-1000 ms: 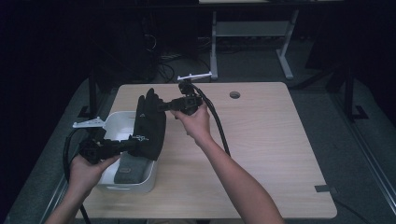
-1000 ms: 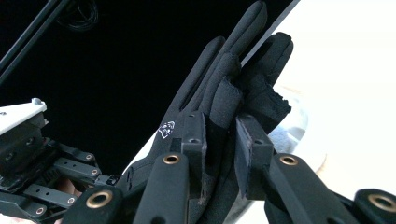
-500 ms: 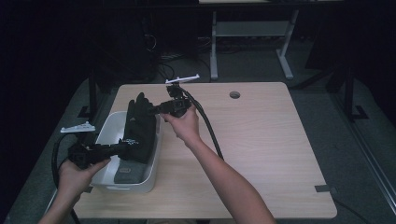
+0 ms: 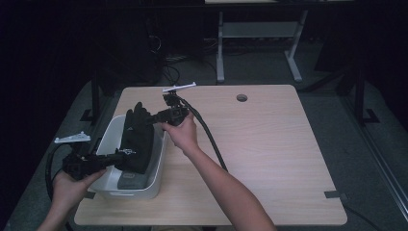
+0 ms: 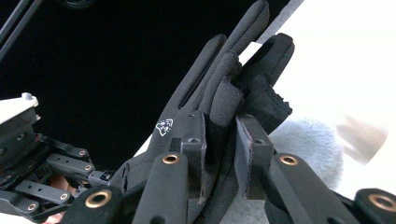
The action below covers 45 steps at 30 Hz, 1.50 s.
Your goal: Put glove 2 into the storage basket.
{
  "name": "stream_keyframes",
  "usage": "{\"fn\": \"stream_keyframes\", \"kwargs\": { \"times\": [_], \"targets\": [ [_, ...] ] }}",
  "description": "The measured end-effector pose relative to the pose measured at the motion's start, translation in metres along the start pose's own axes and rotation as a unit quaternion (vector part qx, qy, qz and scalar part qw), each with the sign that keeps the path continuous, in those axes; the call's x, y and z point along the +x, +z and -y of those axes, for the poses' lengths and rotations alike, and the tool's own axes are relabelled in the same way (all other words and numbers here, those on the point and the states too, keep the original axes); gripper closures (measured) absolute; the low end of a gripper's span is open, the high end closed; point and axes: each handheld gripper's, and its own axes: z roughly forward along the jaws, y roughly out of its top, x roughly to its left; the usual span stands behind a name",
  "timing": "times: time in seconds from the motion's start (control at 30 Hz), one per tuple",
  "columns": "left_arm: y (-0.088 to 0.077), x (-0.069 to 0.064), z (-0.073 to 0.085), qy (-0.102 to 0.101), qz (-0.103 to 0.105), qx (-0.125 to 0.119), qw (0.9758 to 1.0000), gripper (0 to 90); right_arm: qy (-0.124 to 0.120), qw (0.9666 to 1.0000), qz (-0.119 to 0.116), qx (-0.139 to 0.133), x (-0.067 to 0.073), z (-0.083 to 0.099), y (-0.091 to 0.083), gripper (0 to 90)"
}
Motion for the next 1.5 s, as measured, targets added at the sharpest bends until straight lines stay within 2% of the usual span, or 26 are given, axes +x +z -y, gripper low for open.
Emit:
{"fn": "stream_keyframes", "kwargs": {
  "times": [0.27, 0.57, 1.1, 1.3, 1.5],
  "targets": [
    [0.000, 0.006, 0.009, -0.008, -0.001, 0.006, 1.0000, 79.8, -0.002, 1.0000, 0.000, 0.010, -0.003, 0.005, 0.014, 74.9],
    [0.003, 0.013, 0.018, -0.020, 0.002, 0.018, 0.9996, 79.7, 0.010, 0.9997, -0.002, 0.021, -0.011, 0.015, 0.026, 74.9],
    [0.010, 0.025, 0.032, -0.041, 0.014, 0.042, 0.9982, 77.4, 0.016, 0.9983, 0.014, 0.054, -0.022, 0.028, 0.046, 73.4],
    [0.011, 0.027, 0.033, -0.048, 0.018, 0.045, 0.9976, 70.6, 0.014, 0.9976, 0.027, 0.061, -0.026, 0.029, 0.048, 68.9],
    [0.009, 0.028, 0.031, -0.046, 0.022, 0.045, 0.9977, 62.1, 0.009, 0.9970, 0.038, 0.067, -0.027, 0.028, 0.046, 64.9]
  ]
}}
